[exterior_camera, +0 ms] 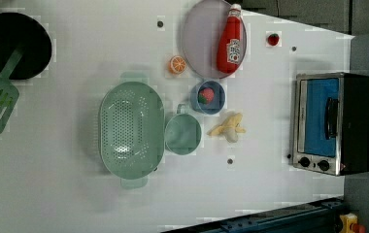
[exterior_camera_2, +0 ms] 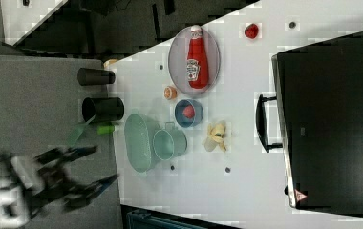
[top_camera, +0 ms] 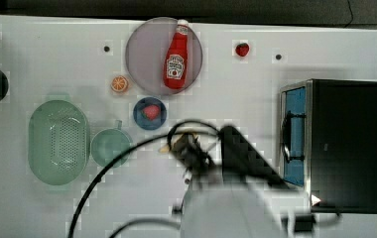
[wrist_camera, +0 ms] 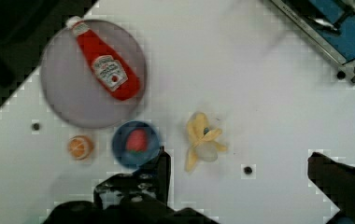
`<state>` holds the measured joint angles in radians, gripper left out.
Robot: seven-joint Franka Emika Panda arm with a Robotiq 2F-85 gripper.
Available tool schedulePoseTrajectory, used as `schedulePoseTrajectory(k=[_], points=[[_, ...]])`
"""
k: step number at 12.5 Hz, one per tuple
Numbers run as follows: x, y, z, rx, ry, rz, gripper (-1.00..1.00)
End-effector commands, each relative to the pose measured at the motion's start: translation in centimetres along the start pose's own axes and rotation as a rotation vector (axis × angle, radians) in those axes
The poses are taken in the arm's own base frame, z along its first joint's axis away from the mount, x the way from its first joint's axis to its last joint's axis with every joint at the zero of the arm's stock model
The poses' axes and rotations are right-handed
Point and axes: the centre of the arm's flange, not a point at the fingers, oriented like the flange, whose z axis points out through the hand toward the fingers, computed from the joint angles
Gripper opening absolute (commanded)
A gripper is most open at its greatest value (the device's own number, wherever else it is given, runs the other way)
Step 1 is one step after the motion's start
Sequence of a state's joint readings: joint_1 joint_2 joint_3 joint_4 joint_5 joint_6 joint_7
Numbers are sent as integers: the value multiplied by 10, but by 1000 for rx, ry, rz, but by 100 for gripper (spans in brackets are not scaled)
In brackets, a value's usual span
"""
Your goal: Pick banana from table and place on oven.
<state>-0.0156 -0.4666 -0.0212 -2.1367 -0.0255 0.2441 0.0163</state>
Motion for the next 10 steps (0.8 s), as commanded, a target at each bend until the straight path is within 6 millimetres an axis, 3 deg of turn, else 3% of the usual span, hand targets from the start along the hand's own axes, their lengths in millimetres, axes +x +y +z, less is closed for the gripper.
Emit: schedulePoseTrajectory(k=[1, 5, 10], points=[[2, -27, 118, -130, -130, -45, 100], [3, -42, 219, -130, -132, -62, 100], [-10, -38, 333, -156, -167, -72, 100]])
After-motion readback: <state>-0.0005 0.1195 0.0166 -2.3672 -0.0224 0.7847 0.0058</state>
